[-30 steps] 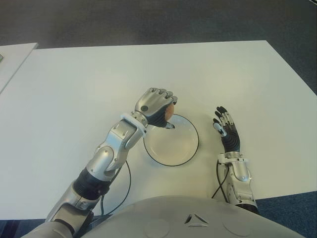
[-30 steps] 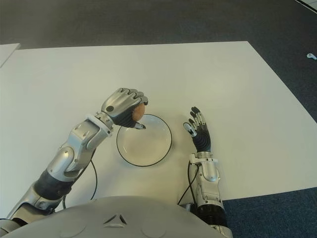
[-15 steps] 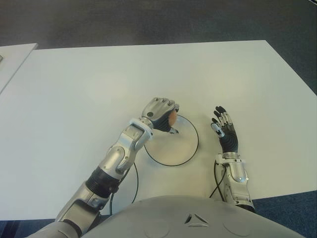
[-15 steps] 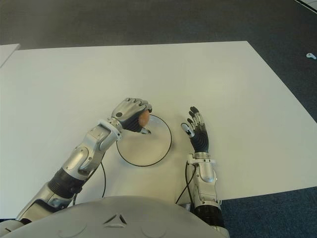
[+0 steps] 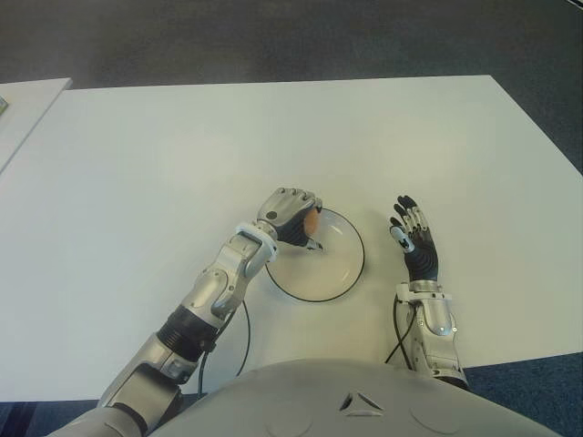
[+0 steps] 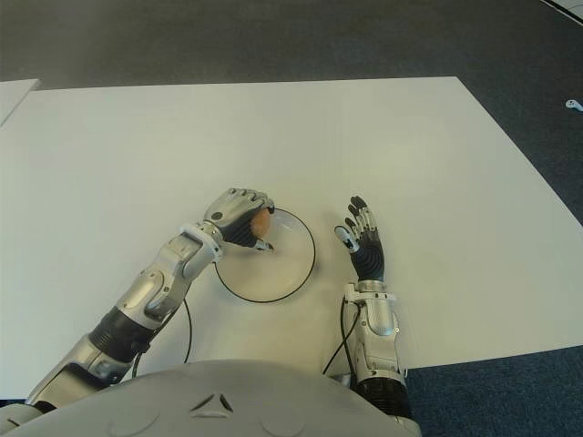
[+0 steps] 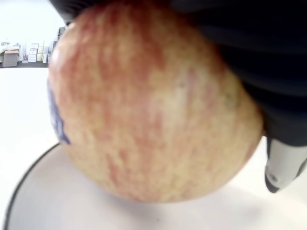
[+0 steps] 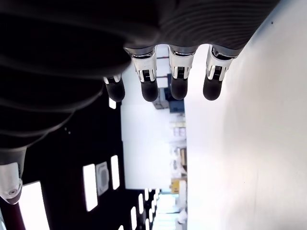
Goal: Put the apples into the plate.
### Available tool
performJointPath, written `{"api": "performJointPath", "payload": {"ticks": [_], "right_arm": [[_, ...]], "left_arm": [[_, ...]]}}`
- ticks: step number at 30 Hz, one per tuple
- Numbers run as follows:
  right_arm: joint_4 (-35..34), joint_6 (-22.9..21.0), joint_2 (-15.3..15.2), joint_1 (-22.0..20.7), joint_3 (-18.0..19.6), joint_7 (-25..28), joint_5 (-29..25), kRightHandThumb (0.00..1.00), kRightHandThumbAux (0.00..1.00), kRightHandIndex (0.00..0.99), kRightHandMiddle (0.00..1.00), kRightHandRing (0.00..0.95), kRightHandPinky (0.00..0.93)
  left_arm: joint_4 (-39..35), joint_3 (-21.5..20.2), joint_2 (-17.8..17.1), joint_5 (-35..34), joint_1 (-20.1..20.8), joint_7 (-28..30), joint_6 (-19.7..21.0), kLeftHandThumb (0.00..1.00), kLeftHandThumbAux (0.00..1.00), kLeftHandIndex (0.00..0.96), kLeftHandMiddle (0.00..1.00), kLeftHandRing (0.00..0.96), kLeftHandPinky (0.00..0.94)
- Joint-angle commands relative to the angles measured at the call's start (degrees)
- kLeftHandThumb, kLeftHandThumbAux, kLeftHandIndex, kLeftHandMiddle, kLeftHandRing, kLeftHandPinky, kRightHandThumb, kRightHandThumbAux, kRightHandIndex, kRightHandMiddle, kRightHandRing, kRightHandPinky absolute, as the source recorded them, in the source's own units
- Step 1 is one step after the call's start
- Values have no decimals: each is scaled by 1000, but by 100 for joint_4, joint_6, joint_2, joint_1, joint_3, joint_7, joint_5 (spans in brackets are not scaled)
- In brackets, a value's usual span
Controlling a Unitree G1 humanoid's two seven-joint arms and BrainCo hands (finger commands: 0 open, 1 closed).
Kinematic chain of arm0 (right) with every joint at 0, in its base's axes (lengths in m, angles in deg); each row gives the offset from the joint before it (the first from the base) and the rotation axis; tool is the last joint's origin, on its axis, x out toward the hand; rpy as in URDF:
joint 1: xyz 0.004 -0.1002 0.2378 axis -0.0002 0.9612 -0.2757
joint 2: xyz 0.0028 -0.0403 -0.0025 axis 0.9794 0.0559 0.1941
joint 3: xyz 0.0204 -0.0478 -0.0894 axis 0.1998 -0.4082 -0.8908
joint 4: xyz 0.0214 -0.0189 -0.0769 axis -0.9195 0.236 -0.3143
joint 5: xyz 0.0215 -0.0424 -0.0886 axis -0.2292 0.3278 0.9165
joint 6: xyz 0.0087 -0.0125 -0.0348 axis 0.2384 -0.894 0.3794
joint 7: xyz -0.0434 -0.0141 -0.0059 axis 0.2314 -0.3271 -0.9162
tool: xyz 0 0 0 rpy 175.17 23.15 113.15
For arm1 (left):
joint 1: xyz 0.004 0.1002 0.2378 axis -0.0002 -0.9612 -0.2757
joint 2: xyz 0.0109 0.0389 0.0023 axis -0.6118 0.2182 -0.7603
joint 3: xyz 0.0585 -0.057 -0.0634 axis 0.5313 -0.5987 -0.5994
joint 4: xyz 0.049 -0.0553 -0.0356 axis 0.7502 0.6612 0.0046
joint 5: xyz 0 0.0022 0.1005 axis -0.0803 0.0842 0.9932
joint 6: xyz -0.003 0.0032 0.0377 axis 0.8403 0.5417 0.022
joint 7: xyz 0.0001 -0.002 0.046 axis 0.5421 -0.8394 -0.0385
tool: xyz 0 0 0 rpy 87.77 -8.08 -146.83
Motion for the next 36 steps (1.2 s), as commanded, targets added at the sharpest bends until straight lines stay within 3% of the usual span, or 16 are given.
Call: {"api": "performJointPath", "payload": {"ticks": [1,16,17,19,21,23,24,25,28,32,36], "right_arm": [[344,-360,109,278,-49,-3,-29,213,485,0,0,0,32],[314,-417,117,284,-41,-13,-48,216,486,0,0,0,33],[316,-430,110,279,-39,-16,-42,216,487,0,0,0,33],[322,-455,93,269,-36,-23,-22,216,488,0,0,0,31],[327,-463,81,263,-38,-30,0,215,489,0,0,0,30],[339,-459,72,261,-46,-37,29,214,489,0,0,0,29],[346,-455,72,260,-48,-40,36,214,489,0,0,0,28],[360,-448,72,256,-52,-49,54,215,489,0,0,0,28],[417,-386,97,233,-51,-83,78,214,487,0,0,0,30],[455,-333,129,214,-55,-100,63,209,477,0,0,0,28],[465,-328,137,204,-69,-125,86,205,473,0,0,0,29]], "left_arm": [[209,120,-35,-52,105,-173,-110,858,662,418,514,789,769],[80,332,-53,9,-102,-427,-5,859,656,438,546,766,726],[33,326,-74,-17,-118,-426,-29,804,669,439,631,764,727],[-15,303,-92,-121,-136,-419,-96,752,681,438,697,744,707],[-39,285,-90,-233,-147,-389,-137,613,591,437,681,694,662],[-60,282,-97,-293,-153,-370,-153,453,478,405,586,592,576],[-63,284,-103,-305,-155,-371,-156,426,459,394,559,566,553],[-81,291,-118,-293,-152,-381,-163,352,407,347,455,458,459],[-155,327,-177,-187,-137,-406,-162,226,337,234,276,271,284],[-258,363,-228,-80,-128,-352,-96,131,314,106,108,103,137],[-405,364,-264,-18,-160,-223,-22,100,312,53,40,37,76]]}}
